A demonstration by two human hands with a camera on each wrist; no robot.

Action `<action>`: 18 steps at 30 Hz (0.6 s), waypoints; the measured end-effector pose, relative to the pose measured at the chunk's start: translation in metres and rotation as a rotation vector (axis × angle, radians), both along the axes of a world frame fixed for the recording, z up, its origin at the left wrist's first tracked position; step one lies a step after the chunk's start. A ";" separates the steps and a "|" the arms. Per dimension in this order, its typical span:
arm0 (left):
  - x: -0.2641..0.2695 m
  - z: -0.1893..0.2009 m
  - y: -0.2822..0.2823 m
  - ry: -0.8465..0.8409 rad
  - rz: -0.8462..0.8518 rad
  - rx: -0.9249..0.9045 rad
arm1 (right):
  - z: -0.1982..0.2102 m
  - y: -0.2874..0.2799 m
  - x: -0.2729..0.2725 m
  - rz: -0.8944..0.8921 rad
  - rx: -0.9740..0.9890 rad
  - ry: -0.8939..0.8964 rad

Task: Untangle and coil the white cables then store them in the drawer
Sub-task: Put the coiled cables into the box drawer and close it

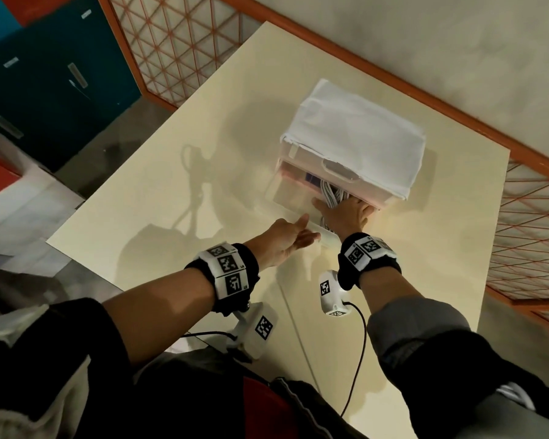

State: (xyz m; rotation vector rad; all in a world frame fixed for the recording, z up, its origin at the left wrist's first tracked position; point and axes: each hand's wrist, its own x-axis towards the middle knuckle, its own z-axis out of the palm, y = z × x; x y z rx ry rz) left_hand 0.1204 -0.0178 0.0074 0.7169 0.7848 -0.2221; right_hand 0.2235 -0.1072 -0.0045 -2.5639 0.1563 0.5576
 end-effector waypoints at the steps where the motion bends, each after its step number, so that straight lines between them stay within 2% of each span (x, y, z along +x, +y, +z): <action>1: 0.000 0.000 0.000 0.003 0.006 0.000 | 0.001 0.000 0.000 0.002 0.003 0.001; 6: 0.002 -0.001 -0.001 -0.014 0.026 -0.009 | 0.011 -0.007 0.003 0.048 0.093 0.049; 10: 0.007 -0.002 0.001 -0.021 0.077 -0.045 | 0.037 -0.021 -0.009 0.086 0.307 0.065; 12: 0.010 -0.005 0.000 -0.027 0.087 -0.037 | 0.050 -0.030 -0.021 0.139 0.369 0.007; 18: 0.028 -0.006 -0.004 -0.048 0.034 0.026 | 0.071 -0.081 -0.068 0.181 0.193 -0.200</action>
